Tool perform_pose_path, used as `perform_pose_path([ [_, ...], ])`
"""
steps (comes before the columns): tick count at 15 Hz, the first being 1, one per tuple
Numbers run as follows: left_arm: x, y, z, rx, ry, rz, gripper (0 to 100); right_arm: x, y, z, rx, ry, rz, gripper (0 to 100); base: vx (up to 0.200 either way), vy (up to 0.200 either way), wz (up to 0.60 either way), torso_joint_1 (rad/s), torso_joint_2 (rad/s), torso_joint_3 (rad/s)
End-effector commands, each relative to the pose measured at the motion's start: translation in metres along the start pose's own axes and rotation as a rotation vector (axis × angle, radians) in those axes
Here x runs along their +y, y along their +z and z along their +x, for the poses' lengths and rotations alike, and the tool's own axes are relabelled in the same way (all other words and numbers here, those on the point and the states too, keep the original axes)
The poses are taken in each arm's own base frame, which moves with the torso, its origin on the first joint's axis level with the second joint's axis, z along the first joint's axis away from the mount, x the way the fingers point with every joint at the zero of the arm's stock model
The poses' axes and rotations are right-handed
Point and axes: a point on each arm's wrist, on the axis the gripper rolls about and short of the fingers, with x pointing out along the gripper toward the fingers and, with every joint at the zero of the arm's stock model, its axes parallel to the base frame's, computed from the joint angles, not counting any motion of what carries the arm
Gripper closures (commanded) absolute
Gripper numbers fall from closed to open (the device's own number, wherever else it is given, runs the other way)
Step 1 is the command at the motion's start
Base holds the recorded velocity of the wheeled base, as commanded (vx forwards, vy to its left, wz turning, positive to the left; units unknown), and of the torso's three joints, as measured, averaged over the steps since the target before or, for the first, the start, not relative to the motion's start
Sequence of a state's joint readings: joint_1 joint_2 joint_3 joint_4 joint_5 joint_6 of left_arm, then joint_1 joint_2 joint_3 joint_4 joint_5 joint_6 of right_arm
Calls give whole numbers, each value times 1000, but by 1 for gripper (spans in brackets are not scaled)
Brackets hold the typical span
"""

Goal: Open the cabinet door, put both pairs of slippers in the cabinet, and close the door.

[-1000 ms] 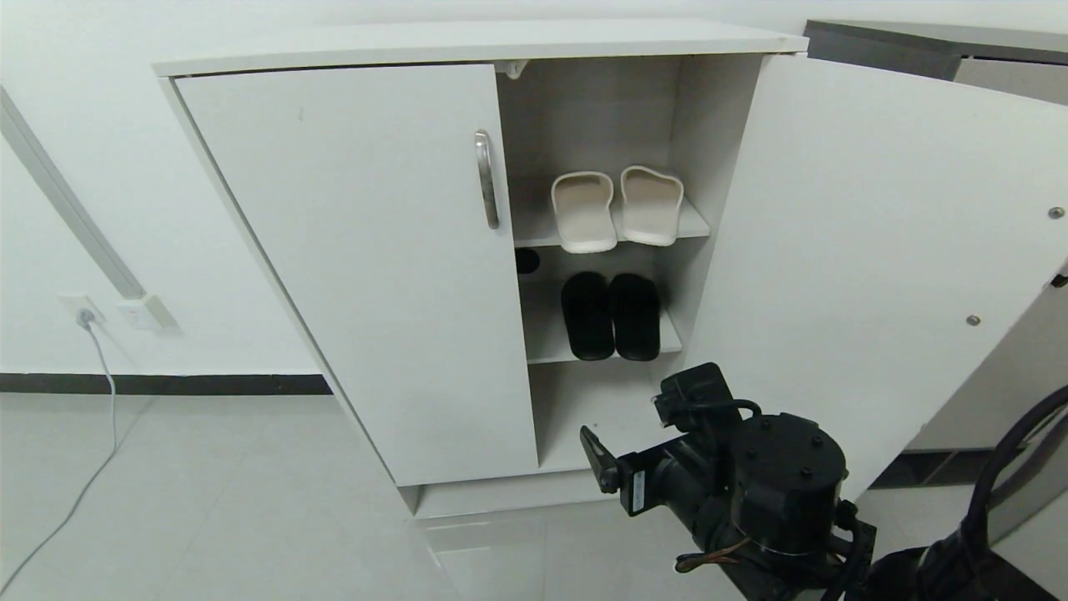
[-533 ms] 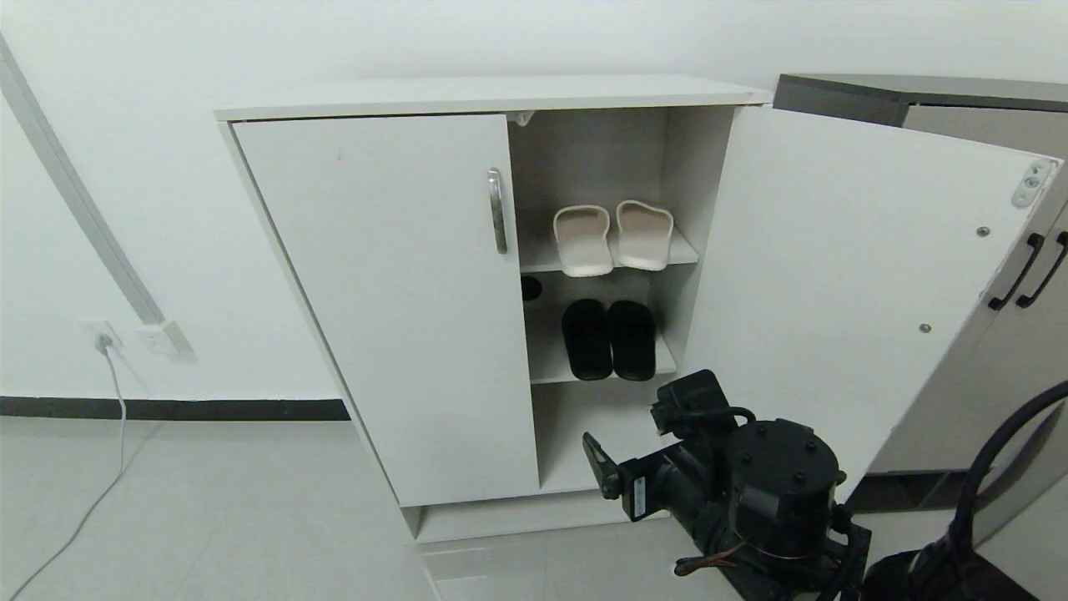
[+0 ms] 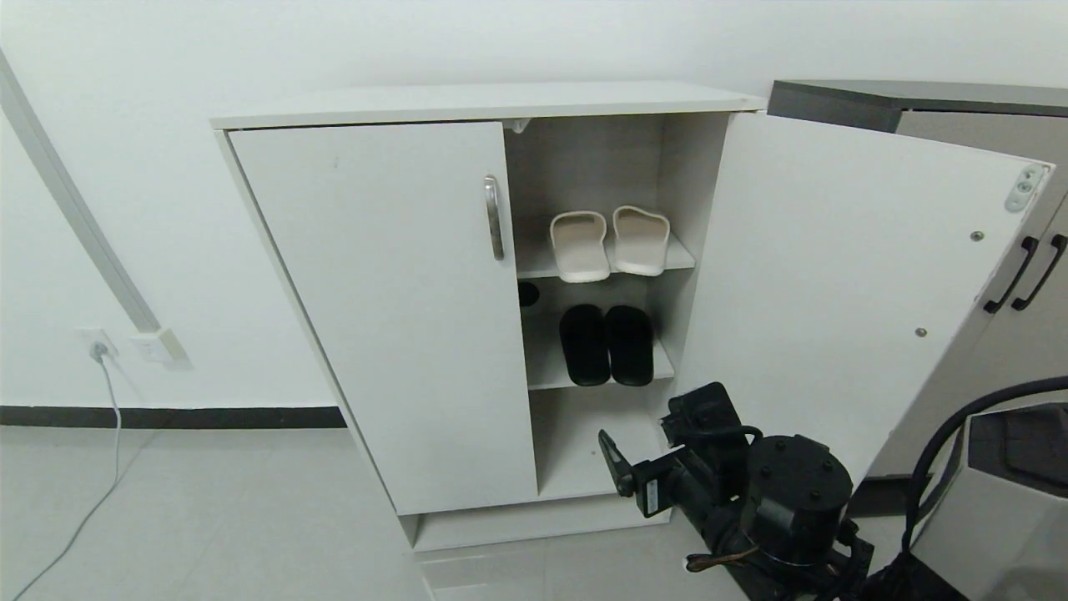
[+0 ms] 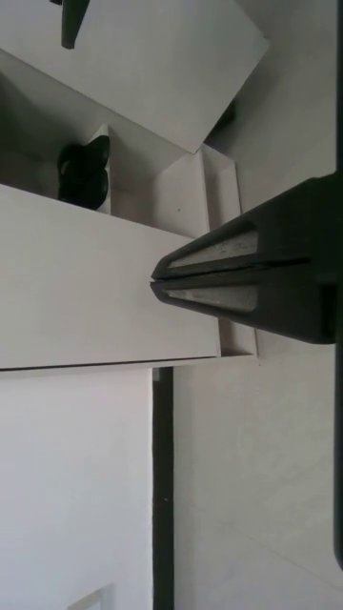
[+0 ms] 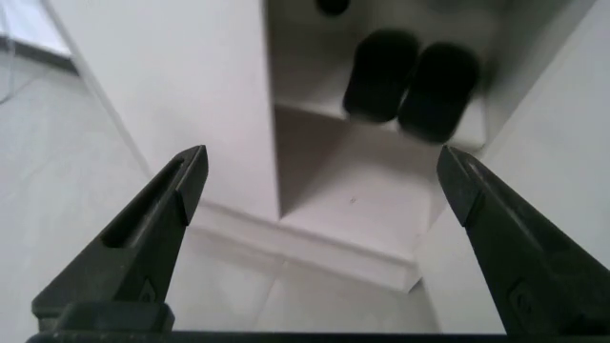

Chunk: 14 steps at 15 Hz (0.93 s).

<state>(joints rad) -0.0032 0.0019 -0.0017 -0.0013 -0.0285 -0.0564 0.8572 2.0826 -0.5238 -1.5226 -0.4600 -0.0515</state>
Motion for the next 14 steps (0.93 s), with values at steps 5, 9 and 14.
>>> perform_pose_path([
  [5, 0, 0, 0, -1, 1, -2, 100, -8, -16, 8, 44, -31, -19, 0, 0, 120, 0, 3, -1, 0],
  [9, 0, 0, 0, -1, 1, -2, 100, -9, -18, 8, 52, -33, -23, 0, 0, 0, -150, 3, 1, 1],
  [14, 0, 0, 0, -1, 1, -2, 100, -10, -26, 12, 72, -39, -33, 0, 0, 0, -120, 1, 0, 1],
])
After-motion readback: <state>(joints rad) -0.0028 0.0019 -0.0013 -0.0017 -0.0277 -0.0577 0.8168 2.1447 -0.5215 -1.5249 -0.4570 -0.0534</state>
